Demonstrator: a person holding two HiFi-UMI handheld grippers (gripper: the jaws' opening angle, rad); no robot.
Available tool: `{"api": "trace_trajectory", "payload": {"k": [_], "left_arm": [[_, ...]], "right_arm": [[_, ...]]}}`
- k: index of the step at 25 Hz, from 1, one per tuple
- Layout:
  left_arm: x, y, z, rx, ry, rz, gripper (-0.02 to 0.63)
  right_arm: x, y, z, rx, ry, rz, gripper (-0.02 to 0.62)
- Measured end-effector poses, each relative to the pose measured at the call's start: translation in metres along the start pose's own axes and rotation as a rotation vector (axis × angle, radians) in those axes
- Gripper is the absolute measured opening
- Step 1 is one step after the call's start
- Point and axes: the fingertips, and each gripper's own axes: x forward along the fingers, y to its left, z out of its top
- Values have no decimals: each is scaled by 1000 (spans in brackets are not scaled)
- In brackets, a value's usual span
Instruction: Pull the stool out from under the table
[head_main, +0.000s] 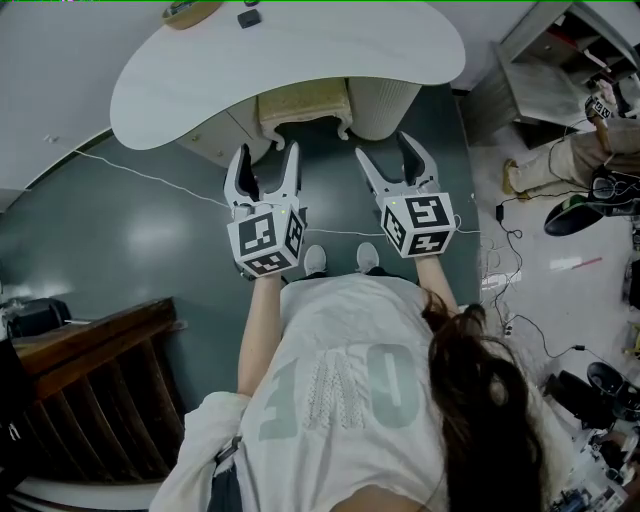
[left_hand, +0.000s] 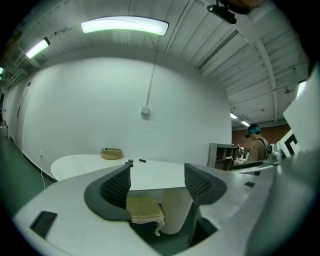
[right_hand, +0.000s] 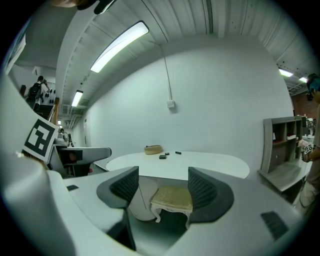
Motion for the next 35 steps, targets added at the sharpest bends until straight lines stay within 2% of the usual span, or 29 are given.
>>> {"api": "trace_trajectory", "payload": {"k": [4, 10, 14, 18, 22, 27, 32, 35], "left_arm": [[-1, 7, -2, -6, 9, 7, 316], [12, 13, -7, -44, 18, -23, 318], [30, 24, -17, -25, 36, -23, 318], [62, 41, -40, -1, 53, -23, 317], [94, 65, -76, 31, 84, -19, 318], [132, 94, -123, 54, 102, -63, 318], [165, 112, -202, 86, 196, -1, 318], [189, 121, -246, 85, 187, 69, 316]], "right_arm": [[4, 3, -1, -12, 13, 6, 302], [23, -5, 3, -33, 29, 10, 302], [44, -14, -2, -33, 41, 11, 302], [81, -26, -24, -53, 79, 24, 302], [119, -27, -55, -79, 113, 51, 302], [174, -31, -96, -68, 111, 29, 302], [229, -58, -174, -54, 139, 39, 303], [268, -85, -208, -67, 111, 30, 302]]}}
